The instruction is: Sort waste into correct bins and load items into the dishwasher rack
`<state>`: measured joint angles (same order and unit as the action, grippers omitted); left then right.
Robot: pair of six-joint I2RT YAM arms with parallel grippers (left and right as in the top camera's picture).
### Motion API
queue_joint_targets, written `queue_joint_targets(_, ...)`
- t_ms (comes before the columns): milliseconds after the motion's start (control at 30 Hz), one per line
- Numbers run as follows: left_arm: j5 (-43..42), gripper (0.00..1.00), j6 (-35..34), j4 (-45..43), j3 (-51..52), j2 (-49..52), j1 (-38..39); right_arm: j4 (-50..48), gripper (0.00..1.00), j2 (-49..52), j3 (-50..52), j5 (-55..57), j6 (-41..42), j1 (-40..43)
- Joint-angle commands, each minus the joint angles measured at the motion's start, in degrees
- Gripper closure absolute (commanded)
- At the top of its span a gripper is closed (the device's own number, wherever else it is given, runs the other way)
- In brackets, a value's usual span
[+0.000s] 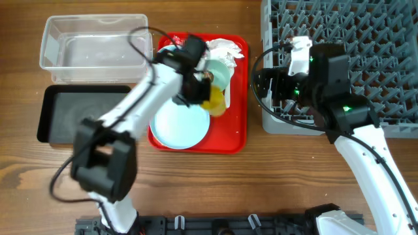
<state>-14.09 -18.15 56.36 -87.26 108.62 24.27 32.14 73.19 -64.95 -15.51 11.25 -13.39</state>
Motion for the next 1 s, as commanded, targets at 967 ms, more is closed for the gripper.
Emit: queue_joint_targets(967,-66.8,0.96,13.5,-15.0,-2.0,-8.7,-18.0,-63.6,0.28,16.8,-1.0,-55.5,11.6,-4.6)
